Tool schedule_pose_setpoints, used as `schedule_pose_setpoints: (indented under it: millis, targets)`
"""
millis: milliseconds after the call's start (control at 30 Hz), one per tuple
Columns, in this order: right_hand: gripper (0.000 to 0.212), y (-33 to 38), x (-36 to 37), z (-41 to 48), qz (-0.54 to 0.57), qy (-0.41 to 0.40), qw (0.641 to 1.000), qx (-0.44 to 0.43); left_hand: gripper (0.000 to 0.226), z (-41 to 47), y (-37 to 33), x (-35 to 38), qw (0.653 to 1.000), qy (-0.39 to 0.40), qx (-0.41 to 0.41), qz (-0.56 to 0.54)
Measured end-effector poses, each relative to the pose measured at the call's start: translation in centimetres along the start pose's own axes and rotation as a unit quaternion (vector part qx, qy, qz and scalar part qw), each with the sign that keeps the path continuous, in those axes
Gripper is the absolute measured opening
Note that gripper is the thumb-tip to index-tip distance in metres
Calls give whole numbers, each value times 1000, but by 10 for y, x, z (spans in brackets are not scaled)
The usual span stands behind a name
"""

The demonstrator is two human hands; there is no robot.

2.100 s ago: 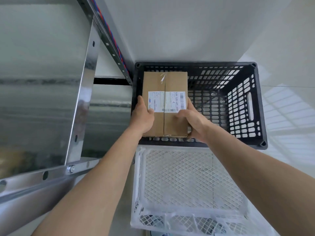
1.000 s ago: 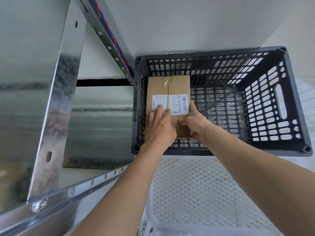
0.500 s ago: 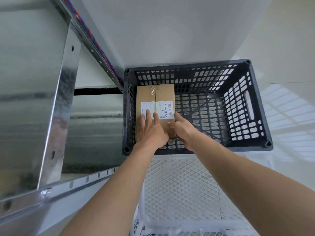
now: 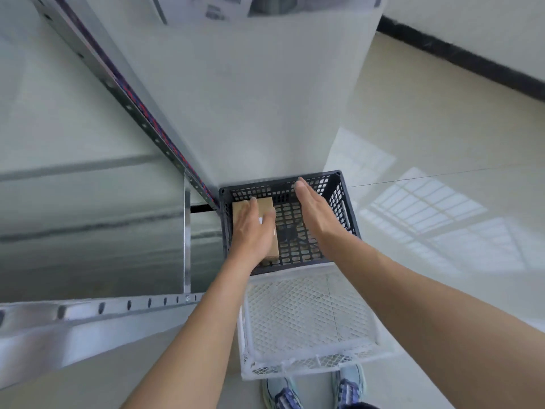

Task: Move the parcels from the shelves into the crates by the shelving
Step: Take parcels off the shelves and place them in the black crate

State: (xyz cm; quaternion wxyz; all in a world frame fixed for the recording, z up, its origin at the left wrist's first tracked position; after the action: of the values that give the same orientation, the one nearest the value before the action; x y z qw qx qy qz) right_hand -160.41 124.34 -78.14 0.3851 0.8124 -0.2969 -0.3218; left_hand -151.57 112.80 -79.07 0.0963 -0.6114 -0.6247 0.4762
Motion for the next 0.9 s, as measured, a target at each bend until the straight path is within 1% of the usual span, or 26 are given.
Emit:
schedule_pose_setpoints:
  millis: [133, 267, 333, 433, 567, 633, 767, 833, 900]
  targets:
    - [68, 100, -43, -64, 18, -22, 999, -22, 65, -67, -95, -50, 994, 2, 34, -105]
    - [65, 180, -75, -126, 64, -36, 997, -35, 71, -130, -165, -92, 979, -4, 47, -196]
    - [66, 215, -88, -158, 71, -35, 996, -48, 73, -165, -194, -110, 974, -9, 52, -222]
    - [67, 264, -110, -206, 78, -26, 994, -79, 68, -222, -238, -137, 964, -25, 68, -255]
    - [62, 324, -137, -267, 88, -8, 987, -134, 67, -297, -290, -165, 951, -65, 94, -286]
    - [62, 349, -147, -295, 74, 5, 983, -165, 64, -333, -313, -174, 946, -84, 117, -289]
    - [69, 378, -165, -350, 58, 31, 979, -195, 63, -400, -348, -181, 944, -116, 150, -271]
    - [70, 388, -170, -368, 52, 42, 977, -203, 63, -423, -359, -186, 950, -130, 170, -228]
    - [70, 396, -174, -387, 45, 48, 974, -219, 62, -448, -367, -192, 958, -160, 180, -158]
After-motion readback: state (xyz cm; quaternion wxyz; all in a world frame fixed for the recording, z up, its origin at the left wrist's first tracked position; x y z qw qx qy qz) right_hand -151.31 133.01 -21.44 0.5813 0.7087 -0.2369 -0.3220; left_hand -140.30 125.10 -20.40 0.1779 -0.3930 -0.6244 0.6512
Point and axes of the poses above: each hand's wrist, its own z-axis towards the middle knuckle, its own x-axis out of the palm, y = z × x, the point moved 7 cm from there along z, towards the middle knuckle, and after that the axes turned 7 degrees about -z, right-handed, at the moved point
